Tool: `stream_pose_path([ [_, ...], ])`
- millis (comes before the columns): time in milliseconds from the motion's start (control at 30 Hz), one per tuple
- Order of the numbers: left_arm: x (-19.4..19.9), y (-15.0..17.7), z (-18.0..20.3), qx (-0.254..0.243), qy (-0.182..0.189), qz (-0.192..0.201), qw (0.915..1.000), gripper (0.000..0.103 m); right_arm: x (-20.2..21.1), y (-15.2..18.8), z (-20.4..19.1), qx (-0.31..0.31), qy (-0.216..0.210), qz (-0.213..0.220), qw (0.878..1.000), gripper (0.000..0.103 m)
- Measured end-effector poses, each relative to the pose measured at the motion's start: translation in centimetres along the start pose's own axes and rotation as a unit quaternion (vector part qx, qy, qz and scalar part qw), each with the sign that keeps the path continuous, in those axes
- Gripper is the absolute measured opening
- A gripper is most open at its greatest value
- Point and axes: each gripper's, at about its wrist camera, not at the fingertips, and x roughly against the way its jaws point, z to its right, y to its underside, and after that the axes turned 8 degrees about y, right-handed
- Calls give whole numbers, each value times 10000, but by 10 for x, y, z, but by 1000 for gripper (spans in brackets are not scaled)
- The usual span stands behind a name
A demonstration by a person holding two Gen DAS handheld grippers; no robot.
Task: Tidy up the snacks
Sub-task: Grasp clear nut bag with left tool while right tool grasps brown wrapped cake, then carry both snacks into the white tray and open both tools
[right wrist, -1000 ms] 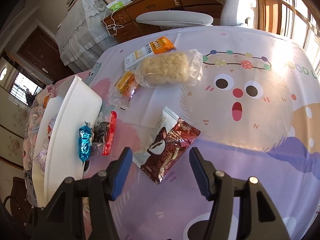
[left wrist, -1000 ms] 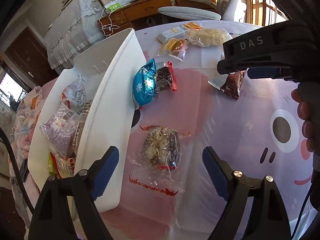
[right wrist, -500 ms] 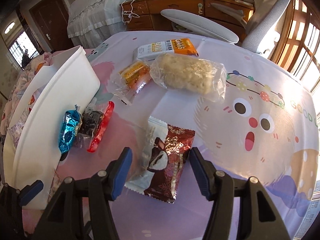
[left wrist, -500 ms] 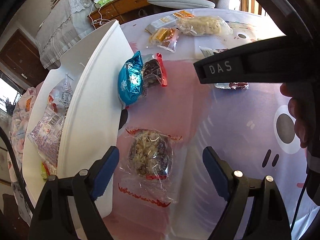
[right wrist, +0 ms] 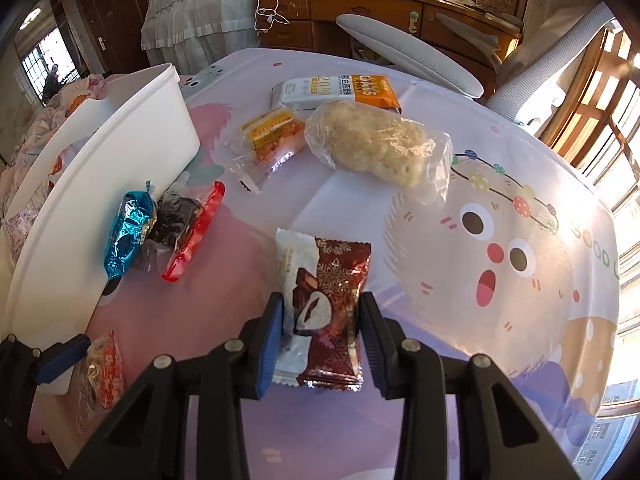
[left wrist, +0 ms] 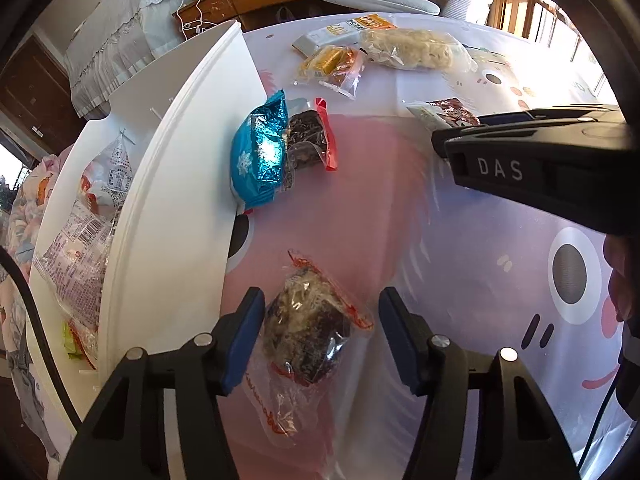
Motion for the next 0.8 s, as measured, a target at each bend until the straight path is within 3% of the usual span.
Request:
stream_pose_path([
  [33,0,0,0,6,44,-3,10000,45,0,0,1,-2,-12,-12,10000,37],
  [367,0,-3,1,-34,32,-133,9999,42,8,10,8,-38,-25,-215,9998,36],
  [567,12,-1,-6,99,251,-148,9995,40,24,16,19,-90,69,-204,9997,36],
  [800,46,-5,-9,-64,555,118,9984,40,49,26,28,-193,170,-218,9994,36],
])
